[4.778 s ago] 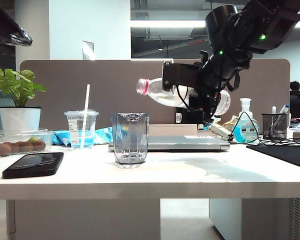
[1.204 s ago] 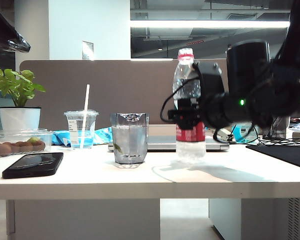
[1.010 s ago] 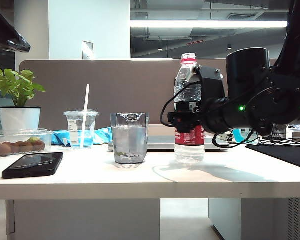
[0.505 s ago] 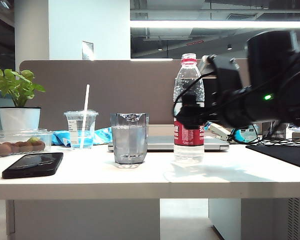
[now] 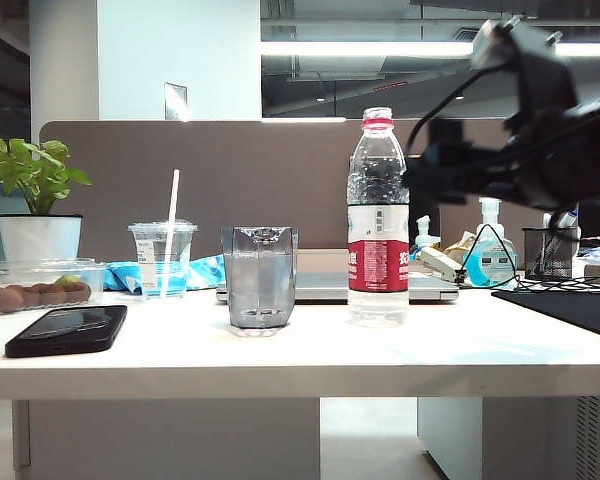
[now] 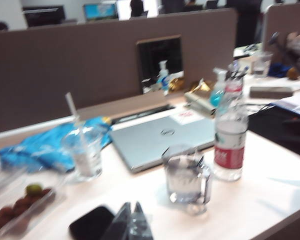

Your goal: Pick up the mineral water bottle on the table and pour water into the mug until it's half full.

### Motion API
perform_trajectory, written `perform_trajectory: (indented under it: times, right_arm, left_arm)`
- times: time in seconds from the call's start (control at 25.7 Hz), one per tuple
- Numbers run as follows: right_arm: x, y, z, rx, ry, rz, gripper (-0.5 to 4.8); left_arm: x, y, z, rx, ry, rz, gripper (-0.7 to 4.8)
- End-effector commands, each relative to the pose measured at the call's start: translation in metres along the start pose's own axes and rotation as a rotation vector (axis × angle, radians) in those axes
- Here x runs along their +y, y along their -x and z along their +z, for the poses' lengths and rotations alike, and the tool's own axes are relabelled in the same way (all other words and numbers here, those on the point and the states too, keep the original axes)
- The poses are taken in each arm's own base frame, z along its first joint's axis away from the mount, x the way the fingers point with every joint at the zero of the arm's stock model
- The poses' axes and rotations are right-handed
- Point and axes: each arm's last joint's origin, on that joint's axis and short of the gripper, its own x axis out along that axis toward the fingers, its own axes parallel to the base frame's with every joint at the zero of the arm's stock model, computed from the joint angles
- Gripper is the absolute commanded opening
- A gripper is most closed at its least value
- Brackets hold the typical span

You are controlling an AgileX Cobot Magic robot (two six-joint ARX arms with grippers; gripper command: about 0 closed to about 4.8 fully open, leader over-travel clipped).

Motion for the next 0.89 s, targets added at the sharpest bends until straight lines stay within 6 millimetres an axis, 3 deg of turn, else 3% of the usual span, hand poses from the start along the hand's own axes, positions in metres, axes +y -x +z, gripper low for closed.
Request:
perform_trajectory:
  times: [0.04,0.08,0.27,0.62,0.74,0.89]
  right_arm:
    - [0.001,0.017,0.009,-0.057,-0.004,0.008,0.51]
    - [0.001,0.022,0.010,-0.069,-0.004,0.009,-0.09]
    - [0.002,0.043,0.022,-0.148,-0.002,0.007,-0.05]
    - [0.002,0.044,0.021,-0.125,-0.002,0.007,-0.05]
    - [0.000,0.043,0.018,-0.096,0.152,-0.034,-0.05]
    - [0.001,0.046,0.017,-0.051,0.153,-0.024,-0.05]
  left_arm:
    - [0.001,0.006,-0.003,0.025,0.005,0.081,-0.04]
    - [0.001,0.006,-0.003,0.026,0.005,0.089,-0.04]
    - [0.001,0.006,-0.004,0.027,0.006,0.085,-0.04]
    - [0.001,0.006,-0.004,0.027,0.006,0.085,-0.04]
    - [0.001,0.006,-0.004,0.027,0.006,0.085,-0.04]
    - [0.001,0.006,-0.004,0.027,0.006,0.085,-0.04]
